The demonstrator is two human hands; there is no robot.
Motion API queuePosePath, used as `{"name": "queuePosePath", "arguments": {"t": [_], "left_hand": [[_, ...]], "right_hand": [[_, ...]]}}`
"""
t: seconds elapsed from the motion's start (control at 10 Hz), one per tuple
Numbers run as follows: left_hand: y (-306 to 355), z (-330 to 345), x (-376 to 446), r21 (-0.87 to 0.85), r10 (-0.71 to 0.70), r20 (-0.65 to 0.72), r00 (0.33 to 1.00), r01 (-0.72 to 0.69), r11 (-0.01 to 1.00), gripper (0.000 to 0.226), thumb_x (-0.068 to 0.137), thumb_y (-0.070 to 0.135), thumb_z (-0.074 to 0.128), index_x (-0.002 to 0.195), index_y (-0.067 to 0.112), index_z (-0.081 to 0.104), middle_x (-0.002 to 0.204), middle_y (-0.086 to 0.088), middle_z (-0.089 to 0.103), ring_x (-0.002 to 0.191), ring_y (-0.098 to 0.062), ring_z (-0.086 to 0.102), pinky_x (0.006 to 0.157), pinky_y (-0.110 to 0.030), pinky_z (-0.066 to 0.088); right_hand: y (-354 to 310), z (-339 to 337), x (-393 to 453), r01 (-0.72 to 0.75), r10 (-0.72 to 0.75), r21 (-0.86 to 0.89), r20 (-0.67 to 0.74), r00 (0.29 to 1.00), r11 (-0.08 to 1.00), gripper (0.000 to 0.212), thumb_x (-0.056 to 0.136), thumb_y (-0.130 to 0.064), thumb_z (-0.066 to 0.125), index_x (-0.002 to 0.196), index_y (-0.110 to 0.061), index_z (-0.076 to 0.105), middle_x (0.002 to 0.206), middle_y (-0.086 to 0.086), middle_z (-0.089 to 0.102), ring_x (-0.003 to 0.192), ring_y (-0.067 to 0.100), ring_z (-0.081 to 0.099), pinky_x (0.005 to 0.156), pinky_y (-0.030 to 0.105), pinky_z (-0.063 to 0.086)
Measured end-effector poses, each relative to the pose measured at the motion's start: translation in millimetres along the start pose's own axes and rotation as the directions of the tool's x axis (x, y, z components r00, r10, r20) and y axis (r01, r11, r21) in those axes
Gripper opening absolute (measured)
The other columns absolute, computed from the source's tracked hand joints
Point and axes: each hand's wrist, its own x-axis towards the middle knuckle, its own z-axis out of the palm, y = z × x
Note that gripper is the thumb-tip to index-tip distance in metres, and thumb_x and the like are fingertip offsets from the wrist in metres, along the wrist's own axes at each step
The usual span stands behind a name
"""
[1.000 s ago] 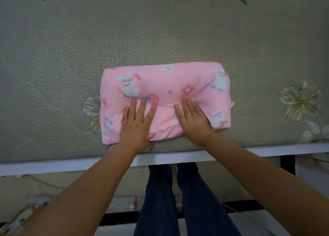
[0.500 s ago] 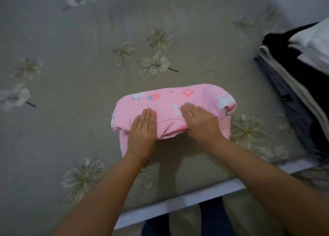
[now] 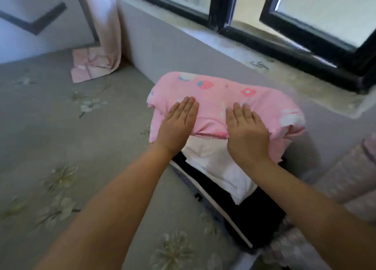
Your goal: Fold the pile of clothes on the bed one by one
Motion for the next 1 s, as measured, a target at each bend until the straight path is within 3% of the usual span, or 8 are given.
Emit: {"name": "queuePosePath", "arguments": {"t": [0.2,0.3,0.5,0.6,0.7,0.8,0.9,1.0], "left_hand": [[54,87,55,-0.088,0.192,0.179,0.965,-0.179,0.98,0.042,0.07,0.006,0.045,0.106,0.005,0.067,0.113,-0.013,0.065,0.102,-0.023,0.064,0.08,-0.033,0.053],[62,126,36,-0.109,0.153,0.641,0.752,-0.108,0.988,0.06,0.091,0.006,0.031,0.146,0.014,0.006,0.154,-0.007,0.003,0.142,-0.02,0.01,0.114,-0.032,0.007],[58,139,29,-0.15,0.182,0.854,0.488,-0.105,0.983,0.077,0.087,-0.004,0.035,0.145,0.022,-0.009,0.154,0.0,-0.014,0.142,-0.019,-0.006,0.114,-0.031,0.004],[56,137,37,-0.175,0.173,0.865,0.471,-0.04,0.984,0.068,0.089,0.0,0.036,0.146,0.02,0.006,0.155,0.0,-0.001,0.143,-0.019,0.003,0.114,-0.031,0.01],[61,126,45,-0.24,0.129,0.658,0.742,0.045,0.97,0.047,0.091,0.009,0.044,0.137,0.003,0.035,0.149,-0.012,0.028,0.138,-0.024,0.027,0.11,-0.034,0.026],[79,122,58,-0.387,0.121,0.369,0.922,0.034,0.921,0.04,0.08,0.007,0.066,0.114,-0.011,0.056,0.125,-0.028,0.053,0.115,-0.042,0.052,0.093,-0.049,0.046],[106,124,73,-0.399,0.137,0.594,0.793,0.142,0.906,0.062,0.094,0.039,0.042,0.145,0.011,0.019,0.154,-0.007,0.009,0.142,-0.022,0.009,0.113,-0.042,0.009],[131,136,79,-0.359,0.143,0.677,0.722,0.154,0.92,0.073,0.09,0.054,0.035,0.146,0.021,0.001,0.154,0.0,-0.012,0.141,-0.017,-0.013,0.111,-0.048,-0.008]], "right_hand": [[48,68,-50,-0.252,0.288,-0.165,0.252,0.924,0.954,0.03,0.063,-0.016,0.062,0.09,-0.009,0.075,0.098,0.009,0.072,0.086,0.029,0.07,0.065,0.034,0.057],[44,100,-76,-0.278,0.307,-0.132,0.363,0.88,0.952,0.038,0.055,-0.023,0.07,0.091,-0.013,0.075,0.101,0.009,0.071,0.088,0.032,0.068,0.067,0.042,0.055],[27,122,-99,-0.397,0.329,-0.015,0.591,0.737,0.918,0.067,0.034,-0.022,0.083,0.1,-0.015,0.072,0.11,0.01,0.068,0.097,0.035,0.065,0.072,0.046,0.054],[28,121,-104,-0.456,0.31,0.128,0.572,0.759,0.881,0.081,0.023,-0.02,0.089,0.101,-0.006,0.071,0.111,0.015,0.066,0.1,0.036,0.063,0.087,0.038,0.048],[34,115,-121,-0.521,0.319,0.398,0.472,0.822,0.755,0.075,0.043,-0.001,0.085,0.112,0.011,0.058,0.121,0.032,0.053,0.122,0.035,0.041,0.106,0.025,0.017],[41,98,-132,-0.626,0.455,0.685,0.453,0.767,0.373,0.067,0.072,-0.008,0.058,0.133,-0.002,0.03,0.141,0.02,0.03,0.136,0.021,0.021,0.11,0.01,0.01],[47,75,-119,-0.578,0.541,0.716,0.688,0.484,-0.393,0.061,0.086,0.011,0.044,0.129,-0.028,0.026,0.14,-0.008,0.029,0.134,0.008,0.028,0.109,0.022,0.027],[69,56,-103,-0.347,0.594,0.689,0.724,0.35,-0.636,0.05,0.087,0.017,0.036,0.112,-0.026,0.046,0.124,-0.004,0.049,0.113,0.006,0.049,0.088,0.011,0.045]]}}
